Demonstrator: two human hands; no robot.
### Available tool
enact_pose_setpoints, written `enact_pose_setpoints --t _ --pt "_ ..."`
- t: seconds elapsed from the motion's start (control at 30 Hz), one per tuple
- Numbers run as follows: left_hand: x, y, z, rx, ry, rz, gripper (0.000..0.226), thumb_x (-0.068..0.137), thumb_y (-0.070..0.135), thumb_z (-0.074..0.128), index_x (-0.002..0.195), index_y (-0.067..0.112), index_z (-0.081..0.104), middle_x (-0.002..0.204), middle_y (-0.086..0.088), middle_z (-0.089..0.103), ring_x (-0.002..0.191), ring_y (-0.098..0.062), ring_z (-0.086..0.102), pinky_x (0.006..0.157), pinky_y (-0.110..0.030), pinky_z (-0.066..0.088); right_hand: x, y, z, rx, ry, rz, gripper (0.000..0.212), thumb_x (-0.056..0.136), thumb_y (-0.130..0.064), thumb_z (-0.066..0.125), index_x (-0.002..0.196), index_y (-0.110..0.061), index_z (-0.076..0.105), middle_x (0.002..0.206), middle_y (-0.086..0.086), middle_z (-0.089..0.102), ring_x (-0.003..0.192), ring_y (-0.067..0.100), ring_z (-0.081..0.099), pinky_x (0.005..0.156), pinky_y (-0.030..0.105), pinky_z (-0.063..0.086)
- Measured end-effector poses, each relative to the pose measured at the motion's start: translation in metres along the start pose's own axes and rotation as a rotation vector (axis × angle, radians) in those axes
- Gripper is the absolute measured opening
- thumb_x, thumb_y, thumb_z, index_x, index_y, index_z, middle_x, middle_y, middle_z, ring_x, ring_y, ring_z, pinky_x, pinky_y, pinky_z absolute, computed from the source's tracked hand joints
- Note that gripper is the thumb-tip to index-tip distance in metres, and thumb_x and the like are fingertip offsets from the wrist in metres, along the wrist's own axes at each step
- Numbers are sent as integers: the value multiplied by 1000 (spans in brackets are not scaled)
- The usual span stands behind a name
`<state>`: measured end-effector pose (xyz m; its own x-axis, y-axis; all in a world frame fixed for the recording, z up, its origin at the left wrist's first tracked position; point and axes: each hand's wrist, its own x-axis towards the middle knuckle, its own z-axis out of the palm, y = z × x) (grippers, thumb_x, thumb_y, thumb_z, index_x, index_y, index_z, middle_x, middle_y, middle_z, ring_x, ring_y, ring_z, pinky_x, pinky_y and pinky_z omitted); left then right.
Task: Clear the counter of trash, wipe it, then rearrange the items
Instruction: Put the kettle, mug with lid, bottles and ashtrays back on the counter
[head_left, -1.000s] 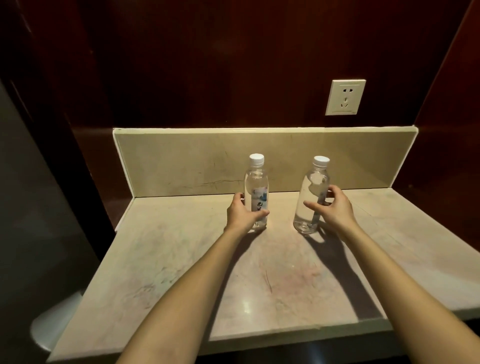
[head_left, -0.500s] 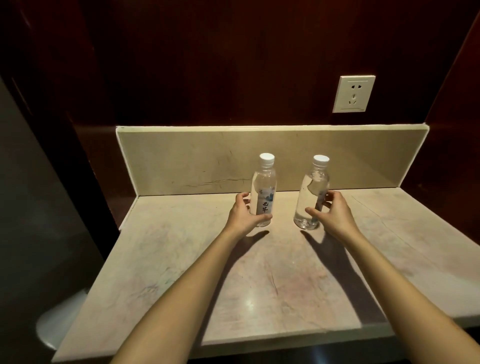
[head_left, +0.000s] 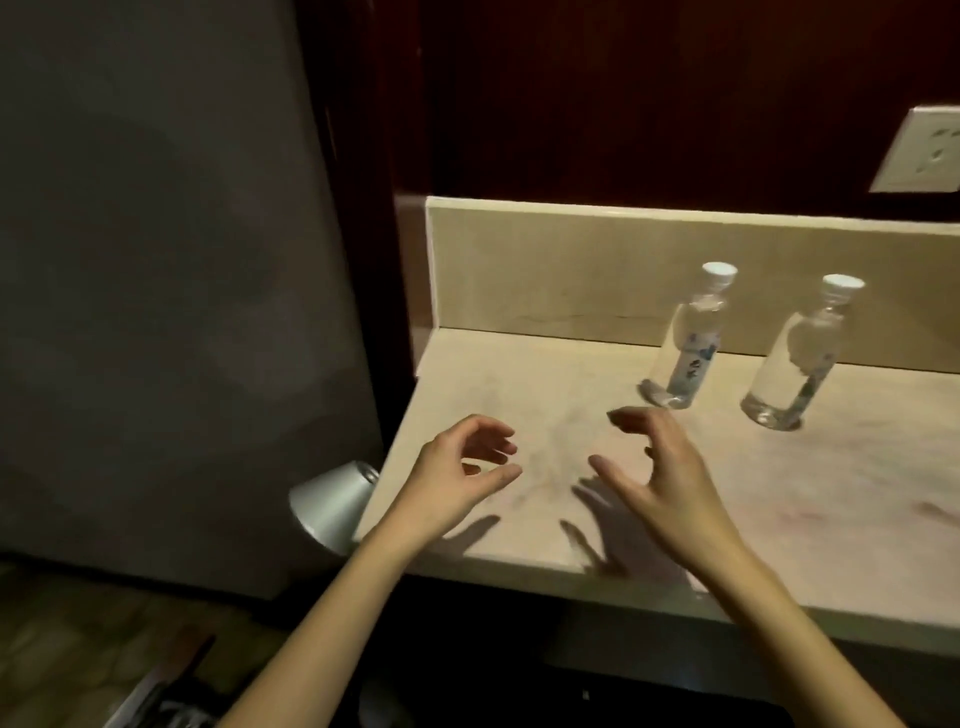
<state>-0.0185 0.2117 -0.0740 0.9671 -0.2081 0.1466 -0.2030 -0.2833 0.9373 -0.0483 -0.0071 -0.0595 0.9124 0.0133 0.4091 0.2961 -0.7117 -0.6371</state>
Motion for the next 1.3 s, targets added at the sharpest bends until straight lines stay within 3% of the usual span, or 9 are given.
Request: enact_pose_setpoints --t 0.1,0.17,0.37,0.5,0.67,0.83,1.0,1.23,1.3 --pt "-45 -18 -51 90 4 -20 28 77 8 76 96 25 63 92 6 71 89 -10 67 77 -22 53 -19 -42 50 22 -151 -58 42 85 -27 70 122 -15 54 115 -9 50 103 -2 50 84 -1 32" --pt "-74 -32 -87 153 32 -20 29 77 6 76 97 22 63 93 4 71 88 -8 67 79 -16 51 -33 -72 83 71 -229 -62 38 87 -27 68 121 -16 55 116 -8 51 94 -10 51 80 -4 33" --pt "-163 -79 -193 236 109 -73 30 76 12 78 97 28 63 94 9 71 91 -1 67 82 -16 50 -81 -160 187 135 -303 -175 32 86 -24 68 115 -19 57 111 -9 56 101 0 54 85 14 42" --pt "-224 -119 -249 233 170 -202 29 76 13 77 96 29 63 94 13 71 91 3 65 82 -23 50 -117 -206 264 174 -409 -185 36 85 -26 68 118 -19 57 113 -10 55 106 2 54 90 18 43" --pt "-300 -197 -312 211 175 -402 33 76 5 76 93 28 60 95 6 68 84 -4 65 80 -22 50 -170 -237 367 171 -617 -107 44 87 -28 67 126 -16 52 120 -7 52 115 9 53 95 19 42" --pt "-362 -282 -358 291 180 -571 34 77 2 75 90 28 56 92 3 63 82 -8 61 73 -7 45 -221 -254 462 109 -822 -44 47 88 -29 64 130 -17 46 129 -1 49 116 16 53 96 28 42" --pt "-420 -365 -389 470 159 -807 38 76 15 77 104 22 54 94 6 60 92 -15 61 84 -29 50 -259 -254 549 5 -1020 -54 50 88 -32 63 131 -13 44 130 7 47 116 26 52 94 38 45" --pt "-474 -472 -391 453 38 -1188 78 70 30 82 134 12 40 132 -9 53 120 -26 53 101 -41 45 -293 -245 635 -141 -1229 -45 53 87 -25 63 132 -10 39 132 12 42 120 33 48 94 42 46" --pt "-476 -488 -380 471 -5 -1223 77 73 30 79 136 12 39 134 -9 50 123 -26 51 101 -37 44 -302 -241 650 -171 -1273 -30 57 88 -24 62 136 -9 35 135 13 39 123 34 46 96 41 43"
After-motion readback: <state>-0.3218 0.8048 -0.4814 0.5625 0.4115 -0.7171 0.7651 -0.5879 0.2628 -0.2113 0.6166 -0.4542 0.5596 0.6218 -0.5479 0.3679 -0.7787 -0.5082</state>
